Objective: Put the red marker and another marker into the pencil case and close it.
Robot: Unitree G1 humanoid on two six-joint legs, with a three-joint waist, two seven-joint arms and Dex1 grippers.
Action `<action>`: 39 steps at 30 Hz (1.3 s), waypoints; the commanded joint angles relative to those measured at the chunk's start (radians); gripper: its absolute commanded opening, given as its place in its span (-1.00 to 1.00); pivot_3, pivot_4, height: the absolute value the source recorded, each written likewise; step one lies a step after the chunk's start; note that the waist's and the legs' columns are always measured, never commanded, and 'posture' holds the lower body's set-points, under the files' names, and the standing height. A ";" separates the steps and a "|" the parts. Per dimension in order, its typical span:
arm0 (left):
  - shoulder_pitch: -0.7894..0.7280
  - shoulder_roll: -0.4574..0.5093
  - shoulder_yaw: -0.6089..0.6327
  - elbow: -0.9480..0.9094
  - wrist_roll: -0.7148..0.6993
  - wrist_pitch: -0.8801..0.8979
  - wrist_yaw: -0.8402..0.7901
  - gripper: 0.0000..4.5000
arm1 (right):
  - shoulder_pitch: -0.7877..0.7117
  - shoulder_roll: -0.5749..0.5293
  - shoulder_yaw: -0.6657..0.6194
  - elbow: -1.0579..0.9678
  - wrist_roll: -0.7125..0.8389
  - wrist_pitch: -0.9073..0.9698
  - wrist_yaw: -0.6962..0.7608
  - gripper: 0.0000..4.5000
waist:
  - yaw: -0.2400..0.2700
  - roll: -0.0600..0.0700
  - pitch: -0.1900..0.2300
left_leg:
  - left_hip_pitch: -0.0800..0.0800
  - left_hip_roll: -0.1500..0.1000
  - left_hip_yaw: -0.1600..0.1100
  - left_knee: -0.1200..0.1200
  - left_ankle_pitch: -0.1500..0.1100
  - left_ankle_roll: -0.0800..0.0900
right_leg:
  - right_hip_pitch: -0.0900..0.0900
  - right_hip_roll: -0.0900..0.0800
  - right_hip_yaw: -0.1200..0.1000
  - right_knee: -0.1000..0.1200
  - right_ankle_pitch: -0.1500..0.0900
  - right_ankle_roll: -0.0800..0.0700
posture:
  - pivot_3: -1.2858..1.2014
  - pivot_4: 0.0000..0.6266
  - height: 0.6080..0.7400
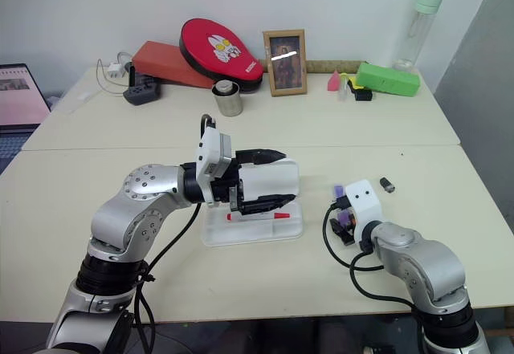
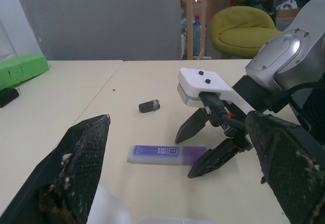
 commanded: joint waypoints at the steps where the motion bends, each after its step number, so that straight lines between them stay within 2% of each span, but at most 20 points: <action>1: -0.007 0.007 0.020 -0.031 -0.009 -0.026 0.011 1.00 | -0.010 0.010 -0.014 -0.010 -0.018 0.000 0.012 0.15 | 0.000 0.000 0.000 | 0.000 0.000 0.000 0.000 0.000 0.000 | 0.000 0.000 0.000 0.000 0.000 0.000 | 0.03 -0.52 1.00; 7: -0.007 0.015 0.022 -0.023 -0.007 -0.039 0.003 1.00 | -0.009 0.005 -0.021 -0.018 -0.026 0.006 0.029 -0.49 | 0.000 0.000 0.000 | 0.000 0.000 0.000 0.000 0.000 0.000 | 0.000 0.000 0.000 0.000 0.000 0.000 | 0.03 -0.52 1.00; 8: -0.008 0.016 0.021 -0.020 -0.006 -0.042 0.002 1.00 | -0.011 0.004 -0.021 -0.018 -0.028 0.005 0.032 -0.52 | 0.000 0.000 0.000 | 0.000 0.000 0.000 0.000 0.000 0.000 | 0.000 0.000 0.000 0.000 0.000 0.000 | 0.03 -0.52 1.00; 16: -0.010 0.038 0.030 -0.013 -0.014 -0.057 -0.009 1.00 | -0.053 -0.055 -0.038 -0.030 -0.038 -0.010 0.096 -0.52 | -0.001 0.000 0.000 | 0.000 0.000 0.000 0.000 0.000 0.000 | 0.000 0.000 0.000 0.000 0.000 0.000 | 0.03 -0.52 1.00; 19: 0.040 0.118 0.079 -0.069 -0.048 -0.023 -0.043 1.00 | -0.068 -0.250 -0.001 -0.065 -0.015 -0.079 0.269 -0.52 | -0.001 0.001 0.001 | 0.000 0.000 0.000 0.000 0.000 0.000 | 0.000 0.000 0.000 0.000 0.000 0.000 | 0.03 -0.52 1.00; 21: 0.128 0.236 0.156 -0.103 -0.082 0.015 -0.103 1.00 | -0.073 -0.376 0.023 -0.070 -0.025 -0.231 0.429 -0.52 | -0.005 0.002 0.001 | 0.000 0.000 0.001 0.000 -0.001 0.002 | 0.000 0.000 0.000 -0.001 0.000 0.000 | 0.03 -0.52 1.00; 23: 0.200 0.318 0.235 -0.109 -0.116 0.032 -0.137 1.00 | -0.082 -0.460 0.064 -0.051 -0.058 -0.396 0.558 -0.52 | -0.013 0.002 0.001 | 0.000 0.001 0.001 -0.001 -0.003 0.005 | -0.001 0.001 0.001 -0.002 0.000 0.000 | 0.03 -0.52 1.00; 25: 0.248 0.363 0.298 -0.101 -0.134 0.031 -0.146 1.00 | -0.088 -0.497 0.105 -0.030 -0.081 -0.523 0.657 -0.52 | -0.011 0.002 0.001 | 0.001 0.003 0.000 -0.001 -0.003 0.005 | -0.001 0.004 0.001 -0.001 -0.001 -0.001 | 0.03 -0.52 1.00; 29: 0.370 0.440 0.415 -0.104 -0.146 0.021 -0.190 1.00 | -0.159 -0.452 0.202 -0.020 -0.055 -0.605 0.805 -0.52 | -0.008 0.002 0.002 | 0.001 0.005 0.000 0.000 -0.003 0.005 | 0.000 0.005 0.000 -0.002 -0.001 -0.001 | 0.03 -0.52 1.00; 32: 0.451 0.462 0.484 -0.119 -0.171 0.022 -0.208 1.00 | -0.250 -0.395 0.306 0.036 -0.110 -0.647 0.868 -0.52 | -0.009 0.002 0.002 | 0.001 0.006 0.001 0.000 -0.003 0.005 | -0.001 0.005 0.001 -0.002 0.000 -0.002 | 0.03 -0.52 1.00; 39: 0.605 0.459 0.571 -0.175 -0.195 0.017 -0.215 1.00 | -0.443 -0.182 0.493 0.283 -0.284 -0.710 0.871 -0.52 | 0.001 0.001 0.002 | 0.000 0.007 0.001 0.000 -0.003 0.003 | -0.001 0.005 0.001 -0.003 0.001 -0.003 | 0.03 -0.52 1.00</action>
